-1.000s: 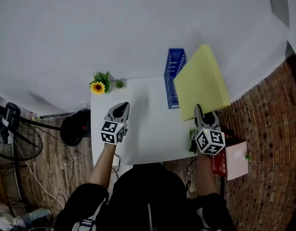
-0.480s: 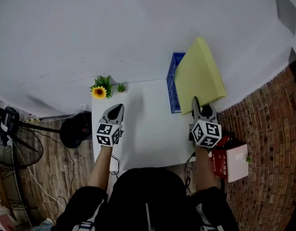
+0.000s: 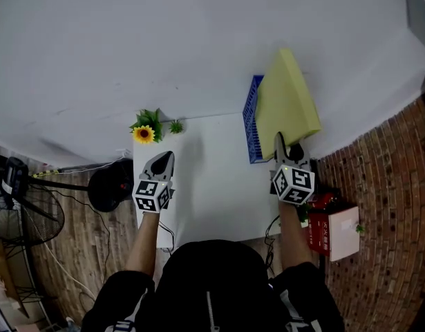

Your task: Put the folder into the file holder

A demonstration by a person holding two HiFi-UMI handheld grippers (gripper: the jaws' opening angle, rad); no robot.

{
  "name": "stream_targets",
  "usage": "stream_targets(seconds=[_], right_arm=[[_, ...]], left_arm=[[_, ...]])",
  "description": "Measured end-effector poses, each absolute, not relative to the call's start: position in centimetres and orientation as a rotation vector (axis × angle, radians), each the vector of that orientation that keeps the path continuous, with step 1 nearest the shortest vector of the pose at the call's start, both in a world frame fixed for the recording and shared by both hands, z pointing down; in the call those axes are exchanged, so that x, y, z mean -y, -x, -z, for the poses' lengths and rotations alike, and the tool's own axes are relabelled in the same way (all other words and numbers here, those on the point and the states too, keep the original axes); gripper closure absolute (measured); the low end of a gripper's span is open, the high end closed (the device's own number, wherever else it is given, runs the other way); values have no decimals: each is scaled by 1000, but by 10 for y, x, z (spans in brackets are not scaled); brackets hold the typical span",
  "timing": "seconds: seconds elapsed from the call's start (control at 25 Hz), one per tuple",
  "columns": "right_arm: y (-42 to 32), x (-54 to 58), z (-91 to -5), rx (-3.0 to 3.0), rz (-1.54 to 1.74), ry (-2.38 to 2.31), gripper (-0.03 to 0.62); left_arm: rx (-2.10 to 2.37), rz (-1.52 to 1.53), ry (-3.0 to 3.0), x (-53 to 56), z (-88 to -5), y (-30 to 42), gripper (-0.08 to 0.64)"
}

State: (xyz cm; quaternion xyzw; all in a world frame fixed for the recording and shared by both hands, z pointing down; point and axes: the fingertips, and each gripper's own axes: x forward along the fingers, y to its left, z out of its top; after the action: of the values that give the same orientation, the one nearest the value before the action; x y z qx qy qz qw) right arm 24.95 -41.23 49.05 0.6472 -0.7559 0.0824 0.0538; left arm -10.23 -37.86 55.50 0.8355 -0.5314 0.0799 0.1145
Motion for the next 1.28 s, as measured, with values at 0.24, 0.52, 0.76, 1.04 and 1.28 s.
stream_targets(seconds=[0.24, 0.52, 0.76, 1.04, 1.28], right_arm=[[-244, 422, -500, 2293, -239, -1990, 414], [-240, 428, -515, 2277, -224, -2002, 414], [-237, 431, -522, 2268, -209, -2017, 414], [-236, 433, -535, 2252, -233, -2029, 414], [-235, 435, -551, 2233, -260, -2019, 414]], left_arm=[[1573, -247, -2420, 381, -561, 114, 537], [1582, -262, -2387, 382, -568, 119, 537], [1587, -271, -2365, 379, -574, 123, 537], [1588, -281, -2352, 379, -577, 126, 537], [1600, -285, -2342, 378, -581, 131, 537]])
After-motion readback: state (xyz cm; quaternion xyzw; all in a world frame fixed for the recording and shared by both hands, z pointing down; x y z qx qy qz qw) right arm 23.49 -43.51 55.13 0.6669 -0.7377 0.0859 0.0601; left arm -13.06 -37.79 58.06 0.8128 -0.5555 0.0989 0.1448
